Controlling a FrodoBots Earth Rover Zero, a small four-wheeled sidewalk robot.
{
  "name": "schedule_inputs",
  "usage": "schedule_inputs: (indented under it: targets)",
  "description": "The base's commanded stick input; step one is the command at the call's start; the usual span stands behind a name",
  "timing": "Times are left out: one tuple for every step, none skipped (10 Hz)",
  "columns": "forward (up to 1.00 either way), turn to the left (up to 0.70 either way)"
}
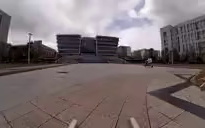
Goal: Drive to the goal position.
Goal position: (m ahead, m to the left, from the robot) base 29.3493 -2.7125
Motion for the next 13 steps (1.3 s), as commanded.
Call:
schedule_inputs:
  targets:
    - [1.00, 0.00]
    - [1.00, 0.00]
    - [1.00, 0.00]
    - [1.00, 0.00]
    - [1.00, 0.00]
    - [1.00, 0.00]
    - [1.00, 0.00]
    - [1.00, 0.00]
    - [1.00, 0.00]
    - [1.00, 0.00]
    - [1.00, 0.00]
    - [1.00, 0.00]
    - [1.00, 0.00]
